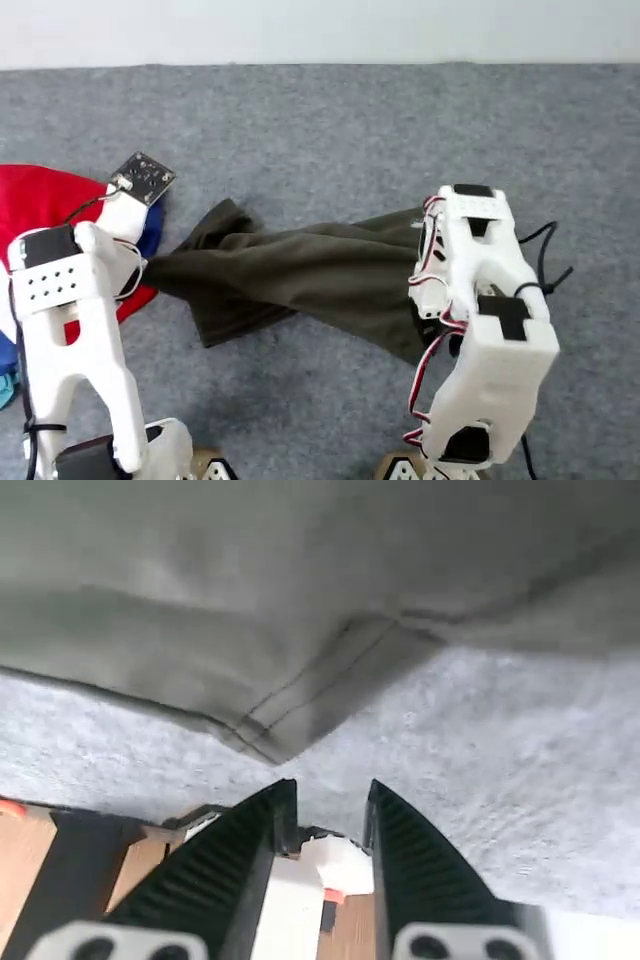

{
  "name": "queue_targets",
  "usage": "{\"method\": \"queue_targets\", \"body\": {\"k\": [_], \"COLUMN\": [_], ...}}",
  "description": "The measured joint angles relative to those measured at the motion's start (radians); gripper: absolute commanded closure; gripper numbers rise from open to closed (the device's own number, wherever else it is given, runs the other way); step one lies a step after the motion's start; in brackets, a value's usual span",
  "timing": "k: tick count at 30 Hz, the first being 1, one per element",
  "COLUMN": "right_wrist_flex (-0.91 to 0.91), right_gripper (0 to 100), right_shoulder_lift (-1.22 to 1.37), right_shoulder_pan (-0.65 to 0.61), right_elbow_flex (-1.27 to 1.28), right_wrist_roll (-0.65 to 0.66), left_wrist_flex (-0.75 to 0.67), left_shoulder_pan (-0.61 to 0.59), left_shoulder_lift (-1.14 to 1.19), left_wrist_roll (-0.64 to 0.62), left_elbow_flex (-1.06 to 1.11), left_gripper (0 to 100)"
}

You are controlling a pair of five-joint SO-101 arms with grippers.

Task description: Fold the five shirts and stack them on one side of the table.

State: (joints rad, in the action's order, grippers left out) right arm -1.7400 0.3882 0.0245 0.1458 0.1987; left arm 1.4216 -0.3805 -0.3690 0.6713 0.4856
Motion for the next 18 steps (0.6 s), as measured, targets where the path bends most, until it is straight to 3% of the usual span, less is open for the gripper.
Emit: {"method": "queue_targets", "body": {"k": [8, 18], "right_wrist_flex": [0.097, 0.193], "right_gripper": [87.2, 87.0], "right_shoulder_lift": [-0.224, -0.209], "right_shoulder_pan": [-0.137, -0.203], "right_elbow_flex": [0.153, 0.219], "right_wrist_roll": [-0.041, -0.04], "left_wrist_flex": [0.0, 0.0], "left_shoulder_pan": [0.0, 0.0], "left_shoulder_lift": [0.0, 0.0], "left_wrist_roll": [0.0, 0.0], "left_elbow_flex": [-0.008, -0.008], "left_gripper": [98, 98]}}
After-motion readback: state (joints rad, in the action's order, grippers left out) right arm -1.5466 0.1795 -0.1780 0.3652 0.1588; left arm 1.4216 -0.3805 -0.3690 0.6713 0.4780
